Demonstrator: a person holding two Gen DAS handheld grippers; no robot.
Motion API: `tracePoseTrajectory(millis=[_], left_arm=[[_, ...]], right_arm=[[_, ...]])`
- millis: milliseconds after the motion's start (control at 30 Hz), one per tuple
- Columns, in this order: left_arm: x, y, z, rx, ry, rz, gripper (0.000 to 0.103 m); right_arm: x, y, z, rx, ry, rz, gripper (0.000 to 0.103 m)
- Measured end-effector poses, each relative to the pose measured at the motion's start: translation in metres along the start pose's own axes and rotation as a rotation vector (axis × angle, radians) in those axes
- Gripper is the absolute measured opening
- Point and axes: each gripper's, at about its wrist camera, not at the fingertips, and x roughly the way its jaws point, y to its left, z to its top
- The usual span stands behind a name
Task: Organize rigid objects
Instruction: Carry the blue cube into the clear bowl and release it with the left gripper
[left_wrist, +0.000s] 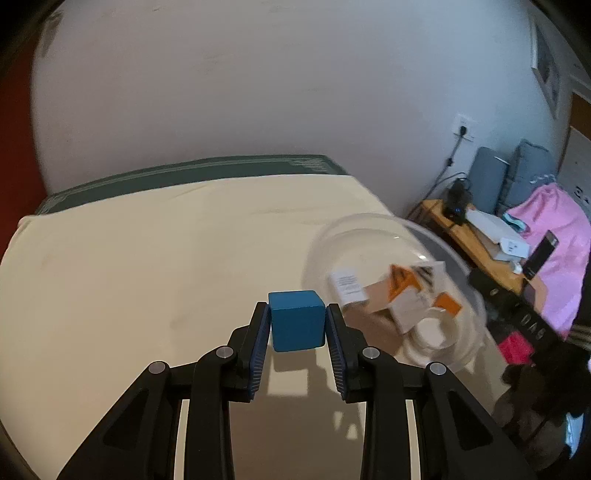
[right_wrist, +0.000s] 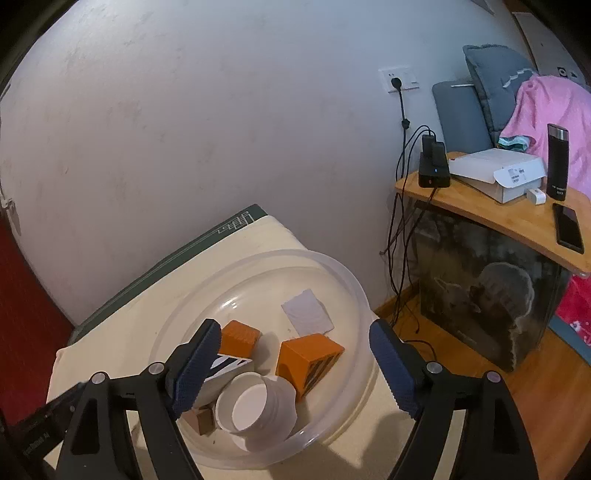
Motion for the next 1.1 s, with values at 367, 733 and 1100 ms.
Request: tracePoseTrajectory(millis=[367, 733, 1100], left_arm=[[0.021, -0.04, 0.019, 0.057, 0.009, -0.074, 0.031], [0.045, -0.044, 0.025, 0.012, 0.026, -0.136, 0.072], [0.044, -0.014, 0.009, -0.044, 0.052, -0.053, 0.072]], right_arm=[[0.001, -0.004, 0.0, 0.016, -0.006, 0.005, 0.086], [0.001, -0.01, -0.001, 0.036, -0.01, -0.003, 0.087], [0.0, -0.012, -0.002, 0.047, -0.011, -0.005, 0.091]])
